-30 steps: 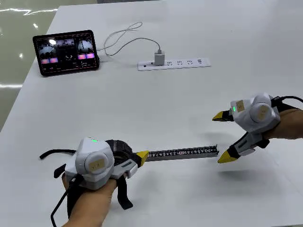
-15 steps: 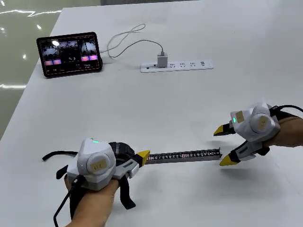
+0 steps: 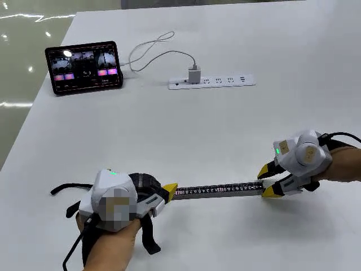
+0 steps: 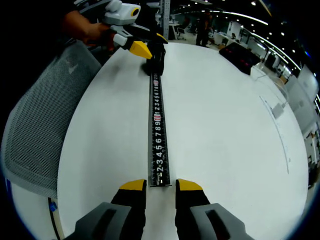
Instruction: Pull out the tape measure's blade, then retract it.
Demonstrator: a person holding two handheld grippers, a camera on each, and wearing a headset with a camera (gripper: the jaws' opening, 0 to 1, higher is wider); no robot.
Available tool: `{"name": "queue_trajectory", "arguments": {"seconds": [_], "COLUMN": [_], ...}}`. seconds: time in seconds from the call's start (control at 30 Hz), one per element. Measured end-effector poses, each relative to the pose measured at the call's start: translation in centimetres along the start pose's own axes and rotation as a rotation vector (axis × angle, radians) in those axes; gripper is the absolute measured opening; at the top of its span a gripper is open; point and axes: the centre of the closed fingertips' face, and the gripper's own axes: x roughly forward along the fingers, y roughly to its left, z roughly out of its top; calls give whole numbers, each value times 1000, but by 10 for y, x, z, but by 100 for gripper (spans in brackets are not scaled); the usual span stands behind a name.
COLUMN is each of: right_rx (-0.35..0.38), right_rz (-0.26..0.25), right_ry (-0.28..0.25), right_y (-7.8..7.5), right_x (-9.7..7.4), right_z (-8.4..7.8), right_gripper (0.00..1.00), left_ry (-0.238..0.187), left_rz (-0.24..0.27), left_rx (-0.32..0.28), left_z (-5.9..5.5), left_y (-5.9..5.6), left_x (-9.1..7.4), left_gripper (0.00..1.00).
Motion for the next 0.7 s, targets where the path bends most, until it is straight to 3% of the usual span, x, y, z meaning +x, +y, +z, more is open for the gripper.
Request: {"name": "queue_trajectory", "arguments": {"seconds": [0.47,0.63,0.7], "right_rx": [-20,26,3], "right_rz": [5,15,10], "right_ry": [21,28,40], "right_y": [-1,3,2], "right_x": [7,8,8], "right_z": [-6,-7,-8], "right_gripper": [12,11,11], "left_ry": [-1,16,26], "left_rz": [13,12,17], "left_rx": [-13,-27,-33], "left_z": [-3,-8,-11], "left_y": [5,4,5], "left_x": [-2,-1,-1], "left_gripper": [92,88,85]}}
